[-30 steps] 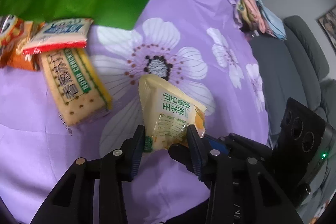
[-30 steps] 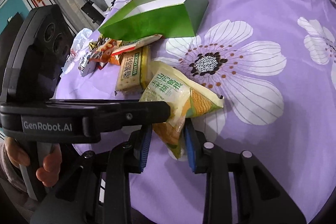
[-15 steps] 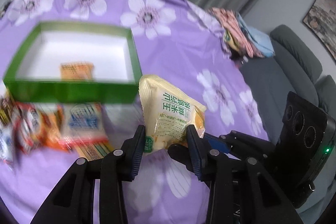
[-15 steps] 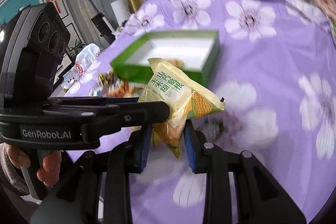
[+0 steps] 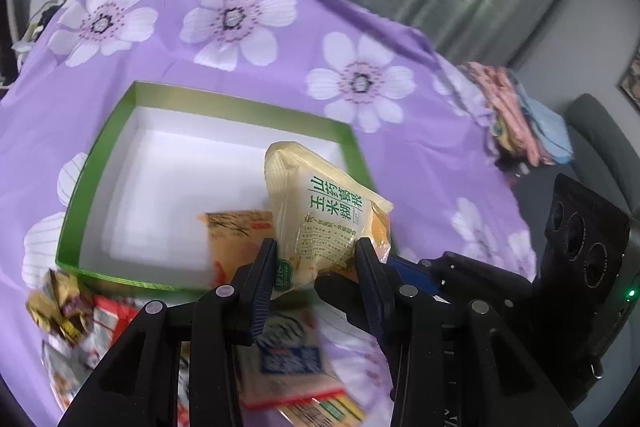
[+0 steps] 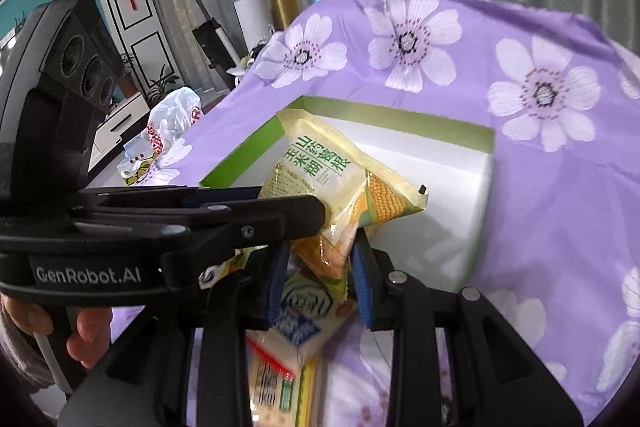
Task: Organize snacks
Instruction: 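Lift the corn snack bag into the green box and open the right gripper, then reach the right gripper to the soda cracker pack and grasp it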
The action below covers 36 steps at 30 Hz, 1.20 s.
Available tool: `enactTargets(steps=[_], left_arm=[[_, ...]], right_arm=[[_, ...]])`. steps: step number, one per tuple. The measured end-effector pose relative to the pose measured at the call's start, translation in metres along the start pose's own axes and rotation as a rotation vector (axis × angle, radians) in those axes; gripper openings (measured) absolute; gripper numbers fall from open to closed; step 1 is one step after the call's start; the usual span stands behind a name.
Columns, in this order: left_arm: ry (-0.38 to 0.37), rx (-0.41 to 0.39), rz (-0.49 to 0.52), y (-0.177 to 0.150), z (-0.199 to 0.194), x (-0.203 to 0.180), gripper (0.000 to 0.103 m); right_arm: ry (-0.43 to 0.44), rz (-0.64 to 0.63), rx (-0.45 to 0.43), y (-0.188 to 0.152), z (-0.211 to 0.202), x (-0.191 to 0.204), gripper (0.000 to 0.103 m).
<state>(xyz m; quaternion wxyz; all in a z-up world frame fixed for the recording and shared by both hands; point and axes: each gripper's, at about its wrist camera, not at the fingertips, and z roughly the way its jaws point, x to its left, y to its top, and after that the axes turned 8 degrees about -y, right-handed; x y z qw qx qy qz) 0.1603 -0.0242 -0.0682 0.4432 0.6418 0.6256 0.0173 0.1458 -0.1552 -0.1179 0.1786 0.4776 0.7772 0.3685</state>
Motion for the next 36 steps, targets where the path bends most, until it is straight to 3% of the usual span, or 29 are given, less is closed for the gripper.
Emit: enactTargets(steps=[3,6,7,10,16,19,25,36], left_arm=[[0.029,0.0,-0.011,0.004,0.008,0.01,0.04],[0.071,-0.01,-0.004,0.006,0.011,0.012,0.04],[0.096,-0.018,0.007,0.005,0.01,0.011,0.045],[0.15,-0.043,0.038,0.001,0.003,0.007,0.081],[0.215,-0.083,0.093,-0.007,-0.015,-0.005,0.082],[0.244,-0.106,0.124,-0.014,-0.027,-0.015,0.088],[0.275,-0.125,0.147,-0.025,-0.044,-0.03,0.091],[0.294,-0.127,0.171,-0.051,-0.064,-0.049,0.091]], right_arm=[[-0.003,0.01,0.021,0.006,0.017,-0.001,0.033],[-0.022,0.027,0.032,0.007,0.029,-0.004,0.044],[-0.036,0.032,0.033,0.006,0.029,-0.005,0.045],[-0.049,0.058,0.033,0.002,0.025,-0.011,0.051],[-0.072,0.06,-0.017,-0.011,-0.01,-0.013,0.06],[-0.077,0.063,-0.038,-0.016,-0.027,-0.011,0.064],[-0.049,0.077,-0.071,-0.034,-0.06,-0.004,0.074],[-0.029,0.086,-0.048,-0.068,-0.084,0.007,0.075]])
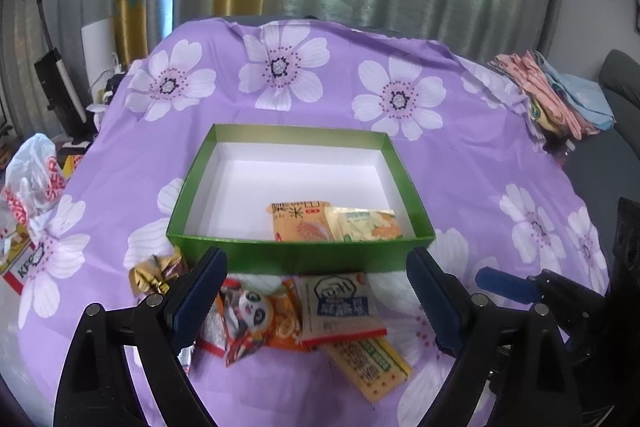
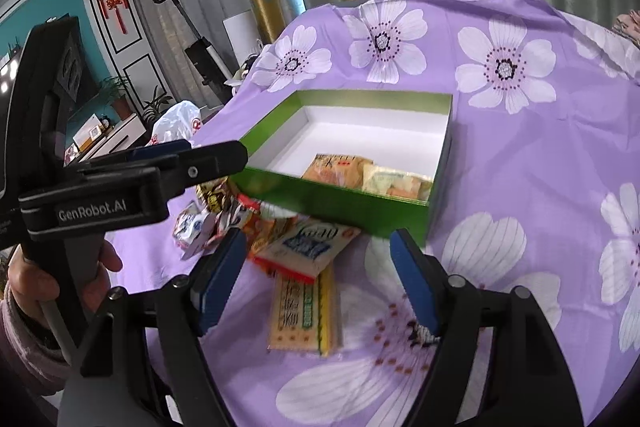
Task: Organize snacks
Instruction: 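Reach the right gripper to the soda cracker pack and grasp it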
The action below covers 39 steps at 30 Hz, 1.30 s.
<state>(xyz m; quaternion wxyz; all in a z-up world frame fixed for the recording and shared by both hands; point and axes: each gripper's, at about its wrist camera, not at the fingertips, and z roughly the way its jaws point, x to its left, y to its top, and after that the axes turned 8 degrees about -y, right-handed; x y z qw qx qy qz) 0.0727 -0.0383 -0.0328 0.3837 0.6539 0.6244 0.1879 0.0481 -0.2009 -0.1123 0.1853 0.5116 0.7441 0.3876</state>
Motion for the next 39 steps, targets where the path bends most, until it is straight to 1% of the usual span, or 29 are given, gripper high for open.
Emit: enactTargets(steps=[14,26,28,31,33,39], left_arm=[[0.013,0.037,0.015,-0.03,-0.004,-0.016,0.091],[-0.015,0.124,-0.012,-0.054,0.011,-0.015,0.091],[-0.038,0.146,-0.029,-0.06,0.016,-0.012,0.091],[-0.093,0.177,-0.071,-0.067,0.022,-0.005,0.091],[-0.129,0.189,-0.094,-0.072,0.025,0.0,0.091],[-0.204,0.213,-0.154,-0.09,0.034,0.013,0.091]], right_arm=[[-0.003,0.012,0.049,-0.037,-0.01,-0.001,0.075],[-0.003,0.002,0.101,-0.059,-0.001,-0.002,0.075],[-0.001,-0.01,0.112,-0.062,0.002,-0.003,0.075],[-0.008,-0.035,0.129,-0.067,0.007,-0.003,0.075],[-0.012,-0.054,0.142,-0.07,0.01,-0.003,0.075],[-0.015,-0.113,0.174,-0.08,0.019,-0.002,0.075]])
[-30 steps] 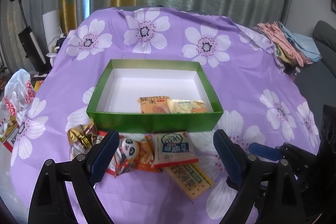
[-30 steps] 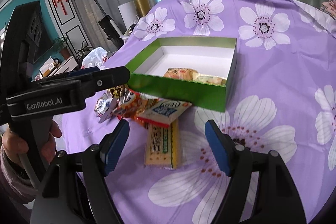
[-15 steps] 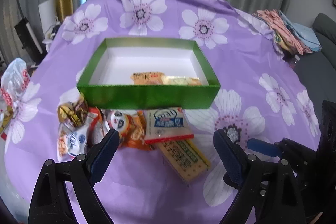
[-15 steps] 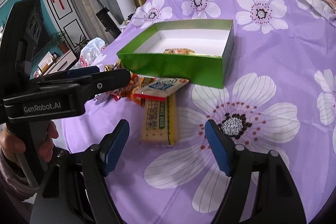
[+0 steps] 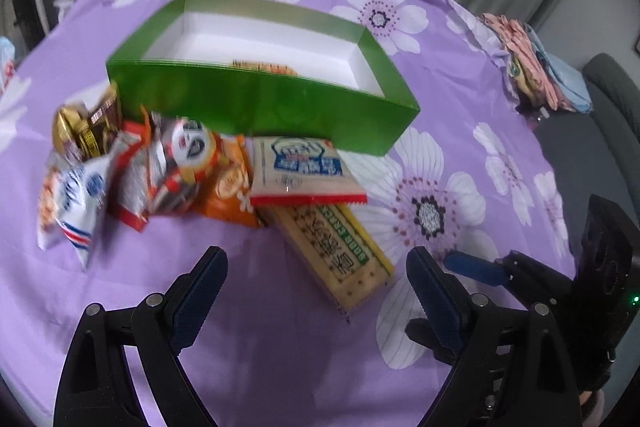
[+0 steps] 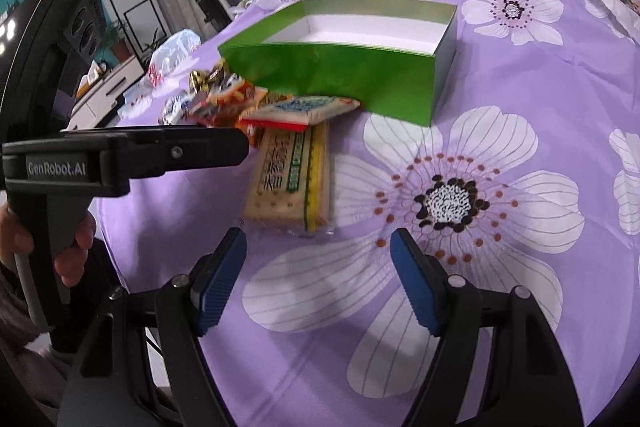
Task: Organize snacks
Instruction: 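Reach the right gripper to the soda cracker pack and grasp it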
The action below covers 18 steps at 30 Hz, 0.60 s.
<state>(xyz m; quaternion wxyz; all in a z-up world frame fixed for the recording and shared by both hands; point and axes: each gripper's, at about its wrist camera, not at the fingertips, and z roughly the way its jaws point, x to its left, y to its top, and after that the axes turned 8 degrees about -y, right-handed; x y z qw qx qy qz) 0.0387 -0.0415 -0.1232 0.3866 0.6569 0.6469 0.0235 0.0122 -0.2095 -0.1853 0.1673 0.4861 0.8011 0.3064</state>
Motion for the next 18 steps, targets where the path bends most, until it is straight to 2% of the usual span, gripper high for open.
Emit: enactTargets(steps=[5,10,12,13,15,17,18], left_arm=[[-0.052,0.016,-0.026,-0.004,0.013,0.004,0.091],[-0.062,0.013,-0.023,-0.002,0.023,0.004,0.091],[-0.071,0.017,-0.032,0.0,0.027,0.006,0.084],[-0.075,0.025,-0.042,0.0,0.03,0.008,0.084],[-0.081,0.024,-0.048,0.001,0.032,0.009,0.082],[-0.086,0.025,-0.049,0.001,0.032,0.011,0.061],[-0.09,0.032,-0.057,0.002,0.033,0.013,0.06]], right_arm=[[0.023,-0.046,0.002,0.002,0.015,0.007,0.073],[0.05,-0.1,0.006,0.011,0.032,0.016,0.071],[0.084,-0.112,0.006,0.014,0.036,0.019,0.069],[0.094,-0.121,0.013,0.016,0.039,0.021,0.064],[0.098,-0.145,0.018,0.018,0.044,0.025,0.064],[0.12,-0.143,0.017,0.019,0.044,0.027,0.064],[0.131,-0.137,0.018,0.019,0.045,0.026,0.063]])
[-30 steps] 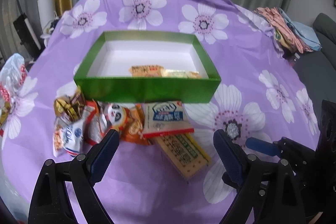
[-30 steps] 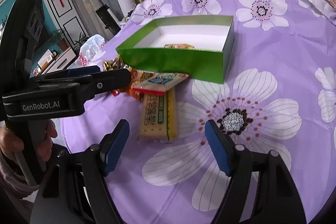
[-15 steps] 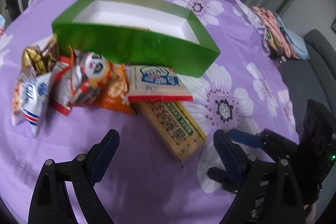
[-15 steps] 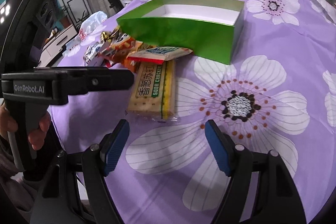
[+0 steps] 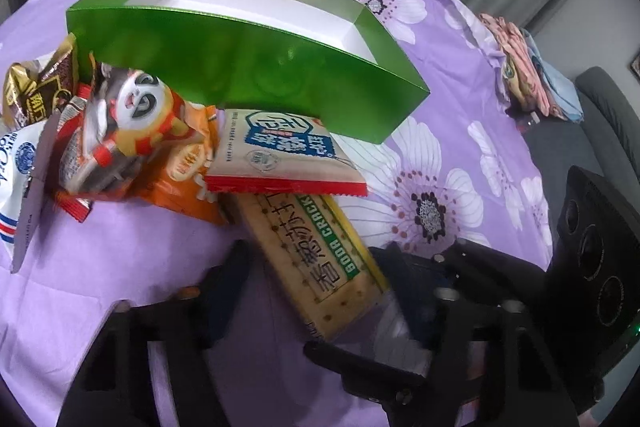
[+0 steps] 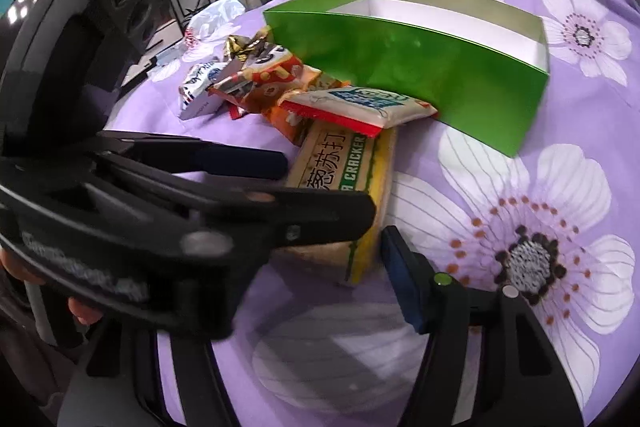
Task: Organize snacks
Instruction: 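Reach the right gripper to the soda cracker pack and grasp it, then carry the soda cracker pack into the green box and release it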
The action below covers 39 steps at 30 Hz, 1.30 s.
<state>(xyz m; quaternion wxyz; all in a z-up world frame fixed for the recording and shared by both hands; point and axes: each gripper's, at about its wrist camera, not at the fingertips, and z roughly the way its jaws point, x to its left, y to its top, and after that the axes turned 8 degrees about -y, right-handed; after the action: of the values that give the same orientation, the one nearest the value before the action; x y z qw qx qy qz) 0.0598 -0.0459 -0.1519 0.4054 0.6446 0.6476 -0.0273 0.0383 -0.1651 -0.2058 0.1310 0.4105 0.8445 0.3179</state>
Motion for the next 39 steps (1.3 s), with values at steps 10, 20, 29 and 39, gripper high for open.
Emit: enactTargets(steps=[10,20,29,39], left_arm=[[-0.03,0.0,-0.026,-0.008,-0.013,0.008,0.044],[-0.029,-0.012,0.006,-0.03,-0.039,-0.007,0.044],[-0.02,-0.098,0.061,-0.027,-0.072,-0.025,0.044],[-0.026,-0.166,0.114,0.012,-0.082,-0.035,0.044]], right_arm=[[0.018,0.088,-0.019,-0.003,-0.003,0.007,0.06],[0.011,0.084,-0.03,-0.015,-0.029,0.036,0.06],[0.002,0.057,-0.113,-0.004,-0.059,0.054,0.06],[-0.037,0.038,-0.205,0.031,-0.073,0.041,0.06]])
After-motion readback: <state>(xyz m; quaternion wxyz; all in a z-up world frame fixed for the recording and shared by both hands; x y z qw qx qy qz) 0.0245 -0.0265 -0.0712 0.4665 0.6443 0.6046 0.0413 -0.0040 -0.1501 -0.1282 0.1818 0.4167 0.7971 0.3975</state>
